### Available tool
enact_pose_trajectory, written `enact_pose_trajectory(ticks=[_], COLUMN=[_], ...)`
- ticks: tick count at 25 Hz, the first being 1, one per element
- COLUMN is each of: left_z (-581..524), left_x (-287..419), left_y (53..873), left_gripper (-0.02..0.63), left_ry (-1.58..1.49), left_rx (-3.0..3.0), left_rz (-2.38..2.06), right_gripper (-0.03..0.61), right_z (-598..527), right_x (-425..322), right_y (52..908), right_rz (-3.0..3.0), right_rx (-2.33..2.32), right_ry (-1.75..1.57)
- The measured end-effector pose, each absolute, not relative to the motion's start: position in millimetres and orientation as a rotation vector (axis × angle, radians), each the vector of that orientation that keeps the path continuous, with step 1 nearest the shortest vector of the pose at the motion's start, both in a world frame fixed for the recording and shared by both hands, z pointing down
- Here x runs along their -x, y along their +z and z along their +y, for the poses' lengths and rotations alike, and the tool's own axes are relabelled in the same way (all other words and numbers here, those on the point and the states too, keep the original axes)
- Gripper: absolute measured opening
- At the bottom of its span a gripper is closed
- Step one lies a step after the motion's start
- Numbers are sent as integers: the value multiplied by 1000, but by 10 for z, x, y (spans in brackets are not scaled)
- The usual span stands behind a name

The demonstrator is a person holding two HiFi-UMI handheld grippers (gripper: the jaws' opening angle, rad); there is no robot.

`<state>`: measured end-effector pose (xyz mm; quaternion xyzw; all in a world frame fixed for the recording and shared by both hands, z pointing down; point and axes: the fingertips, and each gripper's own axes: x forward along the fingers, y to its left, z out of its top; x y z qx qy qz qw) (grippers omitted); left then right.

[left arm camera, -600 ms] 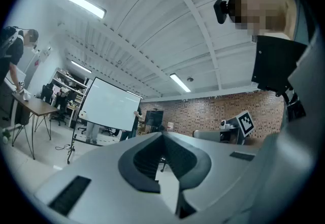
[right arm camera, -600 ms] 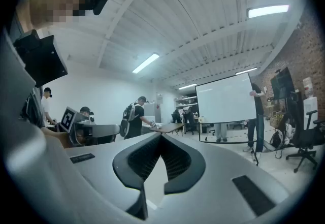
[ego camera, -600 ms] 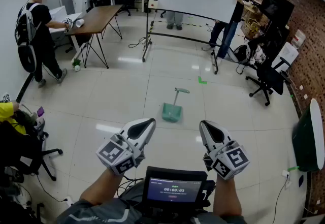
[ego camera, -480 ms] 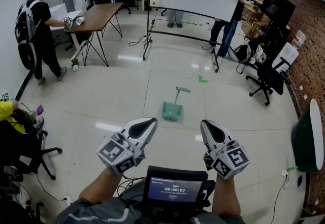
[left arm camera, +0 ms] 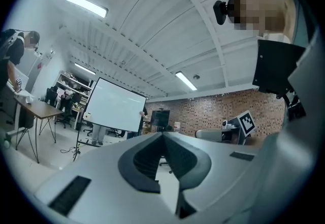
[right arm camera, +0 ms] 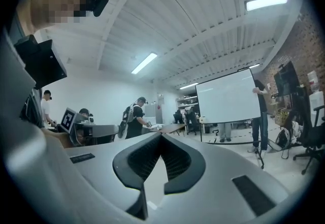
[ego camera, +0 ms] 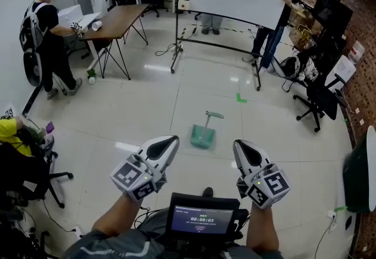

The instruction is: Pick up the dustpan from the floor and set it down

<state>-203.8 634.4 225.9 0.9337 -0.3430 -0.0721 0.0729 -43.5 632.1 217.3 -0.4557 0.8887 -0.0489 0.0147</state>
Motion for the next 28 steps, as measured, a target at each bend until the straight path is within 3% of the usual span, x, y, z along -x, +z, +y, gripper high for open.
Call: enact_pose_trajectory(ticks=[16,22,28], left_z=[3890,3117,2224], left_x=[397,469,1052], left_y=[1953,2045,2159], left_gripper=[23,23,23], left_ry=[-141,-173,-164], left_rx=[-2777,-2802,-2824], left_rz=[-1289,-1206,-1106], right_gripper=[15,15,15], right_z=[3759,3011,2189], right_x=[-1307,-1120,-551], right_y=[2077,2173,2208], right_rz=[2867,2875,2834], right_rx=[1164,1176,1278], right_ry=[-208,-198,-199])
